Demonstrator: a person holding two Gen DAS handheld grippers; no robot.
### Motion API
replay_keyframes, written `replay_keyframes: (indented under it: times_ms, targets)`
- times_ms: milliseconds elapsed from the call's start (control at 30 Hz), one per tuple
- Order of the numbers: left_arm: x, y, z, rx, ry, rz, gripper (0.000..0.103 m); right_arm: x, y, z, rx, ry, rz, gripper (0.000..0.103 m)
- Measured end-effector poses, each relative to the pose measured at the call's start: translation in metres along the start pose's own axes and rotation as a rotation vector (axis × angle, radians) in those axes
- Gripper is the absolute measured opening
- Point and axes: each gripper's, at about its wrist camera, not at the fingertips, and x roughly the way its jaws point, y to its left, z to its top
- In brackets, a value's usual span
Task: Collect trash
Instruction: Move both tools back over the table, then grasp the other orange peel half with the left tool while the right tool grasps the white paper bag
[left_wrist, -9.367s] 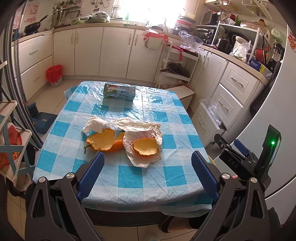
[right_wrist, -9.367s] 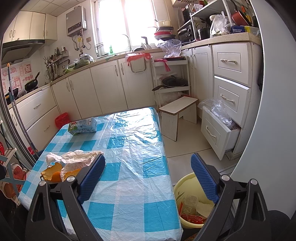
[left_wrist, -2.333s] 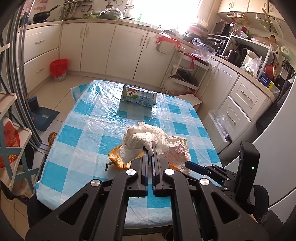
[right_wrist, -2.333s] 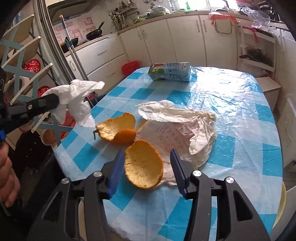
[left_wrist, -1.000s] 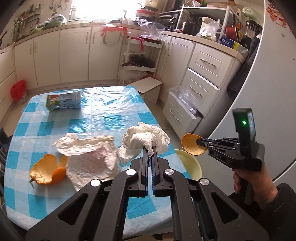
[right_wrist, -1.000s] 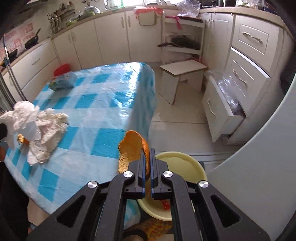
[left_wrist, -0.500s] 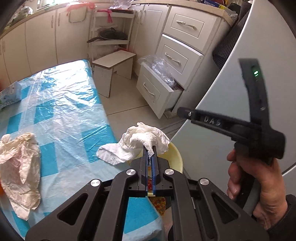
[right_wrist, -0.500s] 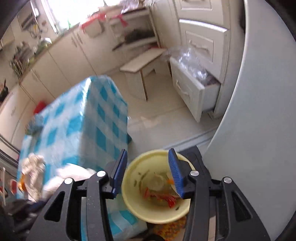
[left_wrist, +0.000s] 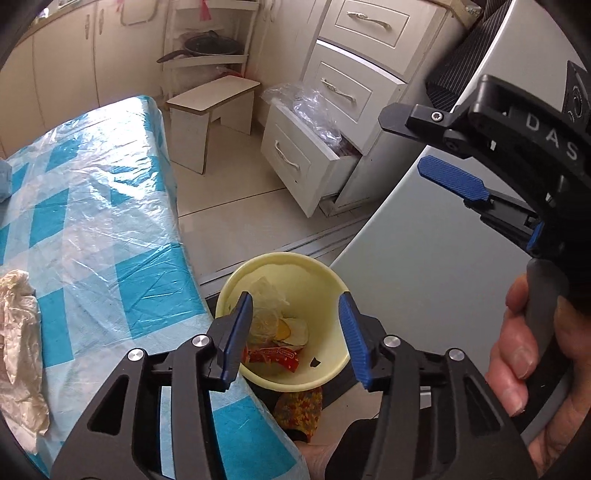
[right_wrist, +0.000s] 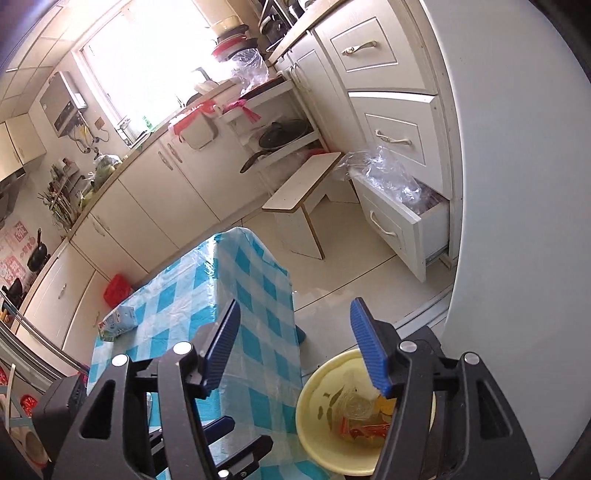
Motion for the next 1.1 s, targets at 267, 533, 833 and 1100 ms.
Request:
replay_keyframes:
  times_ms: [267,533,833,1100]
  targets:
    - [-0.081,0.041,-0.026,-0.069,-0.129,0.06,0.051,0.003,0.023,-0.002,-0.042,0.001,0.012,0.064]
    - [-0.172,0.133,-0.068,-0.231,-0.277,0.26,0.055,0.012,0.07,-0.015,-0.157,0.036,0.059,0.066]
    - [-0.229,0.255,-0.124,-0.524,-0.321,0.41,0.057,0.047,0.145,-0.056,-0.38,0.188,0.155,0.068]
    - [-0.207,0.304,-0.136,-0.603,-0.269,0.42,0.057,0.082,0.192,-0.086,-0.424,0.3,0.215,0.068]
